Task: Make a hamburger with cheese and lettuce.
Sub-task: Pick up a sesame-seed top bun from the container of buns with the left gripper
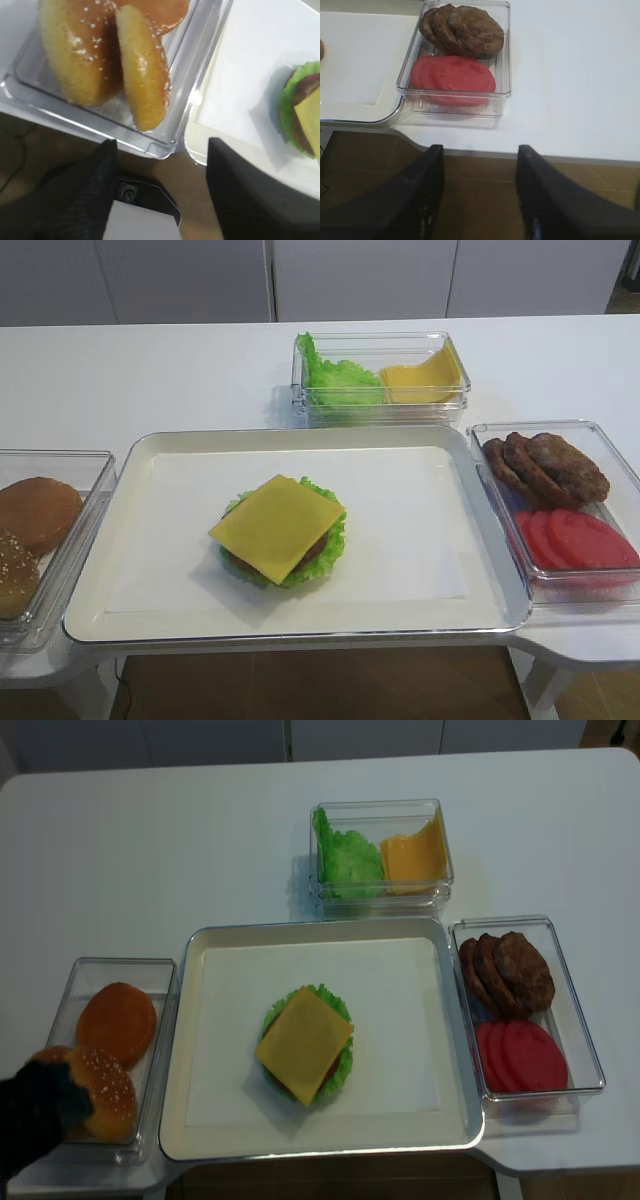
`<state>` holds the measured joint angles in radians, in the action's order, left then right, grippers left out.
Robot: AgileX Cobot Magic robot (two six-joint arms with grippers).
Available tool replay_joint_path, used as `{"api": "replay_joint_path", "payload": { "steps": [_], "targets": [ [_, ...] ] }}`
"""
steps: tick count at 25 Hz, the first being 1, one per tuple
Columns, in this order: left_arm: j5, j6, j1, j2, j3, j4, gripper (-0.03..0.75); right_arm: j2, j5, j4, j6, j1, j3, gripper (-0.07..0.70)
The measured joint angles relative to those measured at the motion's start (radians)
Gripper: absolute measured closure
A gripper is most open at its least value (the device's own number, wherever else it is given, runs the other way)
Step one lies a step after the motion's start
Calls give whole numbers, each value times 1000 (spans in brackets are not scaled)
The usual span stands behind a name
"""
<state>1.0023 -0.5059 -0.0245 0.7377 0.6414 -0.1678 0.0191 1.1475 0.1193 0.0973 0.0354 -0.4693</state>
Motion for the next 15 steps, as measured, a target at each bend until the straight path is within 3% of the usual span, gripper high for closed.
{"api": "replay_joint_path", "payload": {
  "steps": [4, 10, 15],
  "targets": [
    [-72, 0, 0, 80, 2, -39, 301, 0, 0, 0, 0, 0, 0, 260],
    [-123, -5, 0, 144, 2, -34, 301, 0, 0, 0, 0, 0, 0, 260],
    [-130, -101, 0, 148, 2, 72, 301, 0, 0, 0, 0, 0, 0, 260]
  ]
}}
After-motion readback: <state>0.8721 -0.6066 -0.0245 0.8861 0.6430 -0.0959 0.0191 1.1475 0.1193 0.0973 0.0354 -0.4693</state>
